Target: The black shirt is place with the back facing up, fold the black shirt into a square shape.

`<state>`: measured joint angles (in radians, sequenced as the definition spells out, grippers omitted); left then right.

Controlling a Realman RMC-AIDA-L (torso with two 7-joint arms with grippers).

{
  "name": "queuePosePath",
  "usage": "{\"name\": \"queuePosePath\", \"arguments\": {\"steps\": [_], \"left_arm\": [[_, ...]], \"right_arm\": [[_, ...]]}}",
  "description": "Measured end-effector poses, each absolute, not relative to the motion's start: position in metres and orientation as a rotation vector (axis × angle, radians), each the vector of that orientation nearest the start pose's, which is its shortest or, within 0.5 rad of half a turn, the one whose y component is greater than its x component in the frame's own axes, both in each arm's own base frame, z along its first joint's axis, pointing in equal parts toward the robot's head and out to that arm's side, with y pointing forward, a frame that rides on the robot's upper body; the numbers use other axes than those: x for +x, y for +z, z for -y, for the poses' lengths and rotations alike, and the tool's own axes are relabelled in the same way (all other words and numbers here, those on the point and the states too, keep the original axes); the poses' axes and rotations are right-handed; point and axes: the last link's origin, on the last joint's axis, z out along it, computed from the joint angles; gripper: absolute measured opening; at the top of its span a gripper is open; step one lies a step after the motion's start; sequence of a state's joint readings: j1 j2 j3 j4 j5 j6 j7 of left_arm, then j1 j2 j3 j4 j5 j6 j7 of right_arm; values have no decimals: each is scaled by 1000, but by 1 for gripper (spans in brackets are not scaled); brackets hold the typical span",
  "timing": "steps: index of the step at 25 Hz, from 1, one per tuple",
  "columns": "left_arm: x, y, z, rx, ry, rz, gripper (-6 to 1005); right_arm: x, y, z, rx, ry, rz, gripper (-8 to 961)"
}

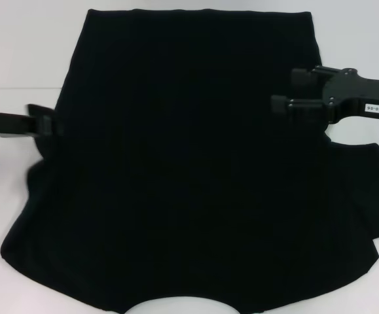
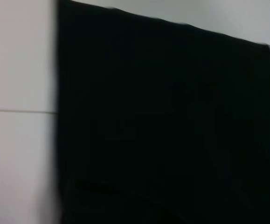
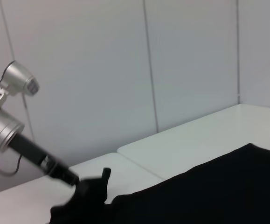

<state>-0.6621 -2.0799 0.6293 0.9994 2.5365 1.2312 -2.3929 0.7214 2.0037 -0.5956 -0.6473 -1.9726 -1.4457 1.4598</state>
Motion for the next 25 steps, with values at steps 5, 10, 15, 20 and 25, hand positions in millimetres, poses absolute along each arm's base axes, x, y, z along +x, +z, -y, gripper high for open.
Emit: {"name": "queuePosePath", "arguments": {"steps": [5, 10, 15, 20, 25], "left_arm": [[-240, 30, -407, -2225, -260, 1351, 40], [-224, 12, -404, -2310, -301, 1374, 42], [-217, 15, -401, -2353, -426, 1365, 108], [-208, 21, -390, -2447, -598, 1301, 284], [-200, 23, -376, -2530, -885, 1050, 552]], "right_arm": [[222, 51, -404, -2552, 738, -539, 908], [225, 52, -403, -2547, 734, -546, 908], [226, 56, -404, -2533, 742, -556, 908], [231, 69, -408, -2463, 778, -624, 907], [251, 102, -420, -2299, 784, -938, 907]]}}
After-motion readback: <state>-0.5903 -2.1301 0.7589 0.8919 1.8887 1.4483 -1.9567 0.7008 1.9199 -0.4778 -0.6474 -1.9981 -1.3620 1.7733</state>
